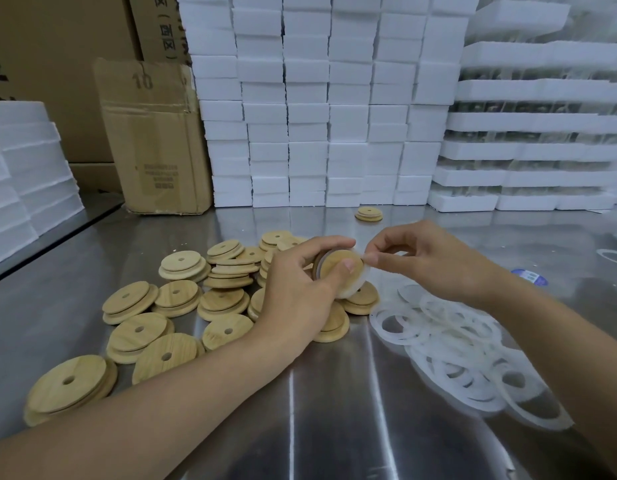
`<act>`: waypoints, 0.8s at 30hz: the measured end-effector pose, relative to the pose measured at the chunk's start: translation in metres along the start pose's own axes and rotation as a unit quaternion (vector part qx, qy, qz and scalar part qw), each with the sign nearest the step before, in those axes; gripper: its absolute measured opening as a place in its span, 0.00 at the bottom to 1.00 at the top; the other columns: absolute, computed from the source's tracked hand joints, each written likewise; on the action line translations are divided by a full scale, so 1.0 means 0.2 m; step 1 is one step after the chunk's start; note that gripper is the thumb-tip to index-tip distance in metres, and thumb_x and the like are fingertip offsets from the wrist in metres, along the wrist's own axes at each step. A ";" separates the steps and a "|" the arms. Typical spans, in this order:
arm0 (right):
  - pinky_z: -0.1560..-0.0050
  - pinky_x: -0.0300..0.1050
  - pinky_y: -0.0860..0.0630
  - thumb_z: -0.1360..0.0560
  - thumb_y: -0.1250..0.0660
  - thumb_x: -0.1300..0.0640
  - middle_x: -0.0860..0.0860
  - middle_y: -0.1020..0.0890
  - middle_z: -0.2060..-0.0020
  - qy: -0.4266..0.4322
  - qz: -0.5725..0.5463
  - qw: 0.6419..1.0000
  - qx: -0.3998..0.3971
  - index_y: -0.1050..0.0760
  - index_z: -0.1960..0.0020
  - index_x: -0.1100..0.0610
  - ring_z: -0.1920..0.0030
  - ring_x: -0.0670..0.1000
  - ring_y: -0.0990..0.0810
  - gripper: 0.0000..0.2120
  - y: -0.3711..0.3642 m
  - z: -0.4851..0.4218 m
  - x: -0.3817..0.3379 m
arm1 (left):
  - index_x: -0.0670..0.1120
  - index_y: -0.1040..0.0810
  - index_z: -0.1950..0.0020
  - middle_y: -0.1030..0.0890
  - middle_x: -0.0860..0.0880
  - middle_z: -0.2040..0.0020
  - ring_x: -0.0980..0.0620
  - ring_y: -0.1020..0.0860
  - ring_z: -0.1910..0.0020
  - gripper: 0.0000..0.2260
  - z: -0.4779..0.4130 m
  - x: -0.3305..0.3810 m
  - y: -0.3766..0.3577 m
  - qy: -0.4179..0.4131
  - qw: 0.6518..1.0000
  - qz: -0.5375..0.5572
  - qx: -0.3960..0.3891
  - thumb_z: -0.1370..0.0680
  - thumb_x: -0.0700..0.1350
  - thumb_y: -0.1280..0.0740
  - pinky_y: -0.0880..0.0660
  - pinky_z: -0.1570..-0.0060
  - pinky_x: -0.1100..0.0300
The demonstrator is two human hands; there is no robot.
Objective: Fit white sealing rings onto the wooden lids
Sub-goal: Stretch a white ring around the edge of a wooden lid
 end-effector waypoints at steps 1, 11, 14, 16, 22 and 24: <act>0.49 0.30 0.24 0.19 0.29 0.53 0.47 0.13 0.56 -0.005 -0.006 1.000 -0.006 0.15 0.52 0.55 0.52 0.44 0.15 0.07 0.00 0.00 0.01 | 0.54 0.11 0.46 0.11 0.54 0.51 0.50 0.14 0.47 0.10 0.00 0.00 0.00 0.005 1.000 0.004 0.000 0.22 0.40 0.23 0.17 0.41 0.41; 0.70 0.26 0.31 0.20 0.27 0.51 0.50 0.13 0.62 -0.013 -0.041 0.999 0.017 0.17 0.55 0.55 0.72 0.38 0.23 0.08 -0.10 -0.01 0.00 | 0.55 0.15 0.49 0.14 0.53 0.52 0.47 0.14 0.52 0.08 -0.01 -0.01 0.03 -0.013 0.999 -0.008 0.038 0.22 0.41 0.24 0.15 0.49 0.44; 0.66 0.26 0.30 0.20 0.27 0.52 0.45 0.13 0.61 -0.008 -0.015 0.999 0.048 0.17 0.56 0.54 0.64 0.37 0.20 0.07 -0.11 -0.01 0.00 | 0.52 0.17 0.49 0.15 0.55 0.53 0.45 0.15 0.56 0.08 -0.01 -0.02 0.03 -0.014 0.999 -0.004 0.043 0.22 0.39 0.24 0.16 0.56 0.51; 0.64 0.27 0.29 0.20 0.28 0.55 0.43 0.14 0.60 -0.001 -0.018 0.997 0.081 0.18 0.56 0.54 0.60 0.38 0.18 0.06 -0.11 -0.02 0.00 | 0.51 0.18 0.49 0.16 0.57 0.54 0.47 0.14 0.58 0.08 -0.01 -0.01 0.03 -0.014 0.999 -0.004 0.036 0.21 0.38 0.24 0.18 0.60 0.58; 0.50 0.38 0.25 0.20 0.28 0.57 0.46 0.14 0.57 0.021 -0.040 0.993 0.108 0.18 0.56 0.53 0.53 0.47 0.16 0.06 -0.10 -0.02 -0.02 | 0.50 0.16 0.43 0.13 0.52 0.50 0.48 0.12 0.54 0.09 0.00 0.00 0.00 -0.007 1.000 -0.009 -0.017 0.19 0.37 0.27 0.14 0.53 0.52; 0.50 0.44 0.26 0.20 0.28 0.56 0.51 0.14 0.57 0.005 -0.055 0.995 0.087 0.17 0.56 0.53 0.55 0.49 0.16 0.06 -0.08 -0.02 -0.01 | 0.51 0.15 0.44 0.12 0.52 0.50 0.49 0.12 0.54 0.10 0.00 0.00 0.00 -0.001 1.000 -0.007 -0.018 0.19 0.37 0.28 0.14 0.52 0.54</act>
Point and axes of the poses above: each hand's wrist, its own z-axis away from the middle knuckle, its own y-axis out of the back of the hand, x = y × z, the point moved 3 cm from there along -z, towards the middle knuckle
